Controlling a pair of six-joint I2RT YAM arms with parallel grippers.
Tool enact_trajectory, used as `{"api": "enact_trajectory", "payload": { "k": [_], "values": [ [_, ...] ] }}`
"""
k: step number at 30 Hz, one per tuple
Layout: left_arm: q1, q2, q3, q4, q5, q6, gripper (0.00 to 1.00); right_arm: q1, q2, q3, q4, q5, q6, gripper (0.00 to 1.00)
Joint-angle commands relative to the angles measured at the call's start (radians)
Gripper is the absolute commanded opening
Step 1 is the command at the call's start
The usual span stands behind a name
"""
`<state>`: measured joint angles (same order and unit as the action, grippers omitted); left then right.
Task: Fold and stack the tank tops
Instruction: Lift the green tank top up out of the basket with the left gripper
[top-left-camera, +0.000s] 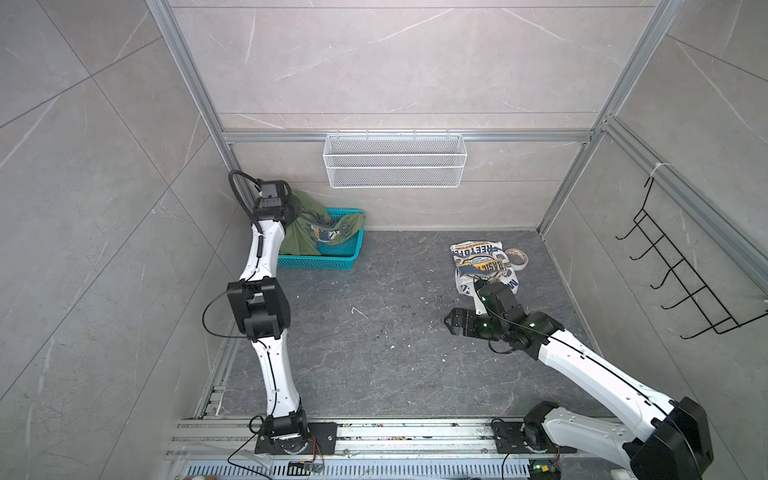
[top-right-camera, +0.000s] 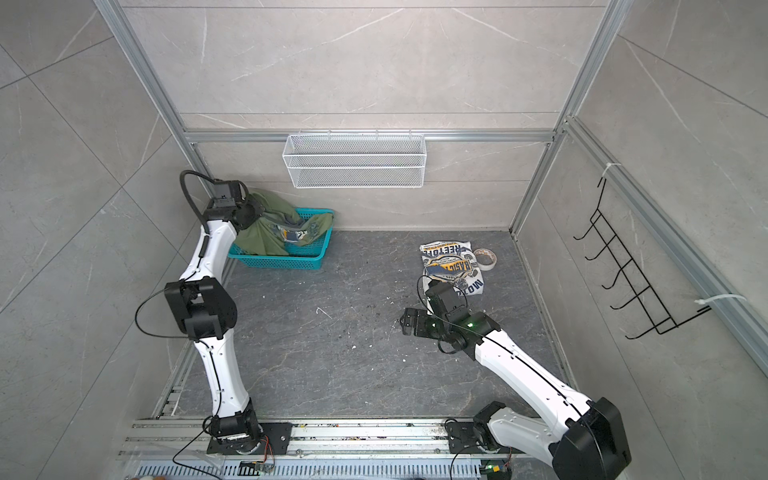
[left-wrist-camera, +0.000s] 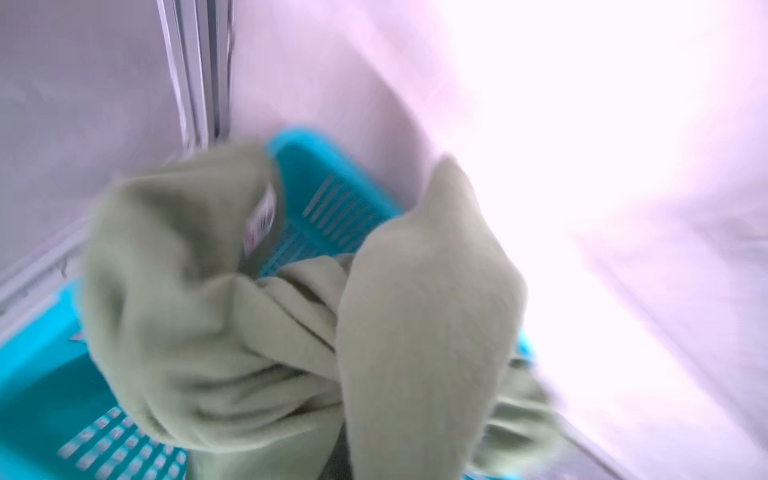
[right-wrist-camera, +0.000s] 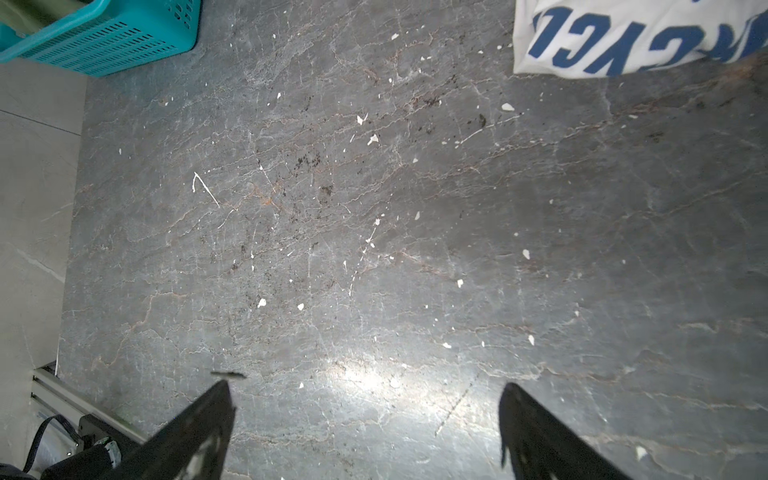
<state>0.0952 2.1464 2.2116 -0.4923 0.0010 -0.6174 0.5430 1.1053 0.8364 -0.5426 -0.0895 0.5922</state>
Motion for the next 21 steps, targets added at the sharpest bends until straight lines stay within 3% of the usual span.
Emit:
{"api": "enact_trajectory", "payload": {
  "k": [1, 12, 21],
  "values": [
    [-0.004, -0.157, 0.0, 0.051, 0.056, -0.021, 0.0, 0.006, -0.038, -0.02, -0.024, 0.022, 0.019, 0.99],
    [-0.134, -0.409, 0.06, -0.045, 0.076, 0.11, 0.0, 0.006, -0.093, -0.063, -0.005, 0.013, 0.037, 0.99],
    [-0.371, -0.587, -0.009, -0.054, 0.074, 0.16, 0.0, 0.006, -0.14, -0.041, -0.041, 0.056, 0.033, 0.99]
  ]
}}
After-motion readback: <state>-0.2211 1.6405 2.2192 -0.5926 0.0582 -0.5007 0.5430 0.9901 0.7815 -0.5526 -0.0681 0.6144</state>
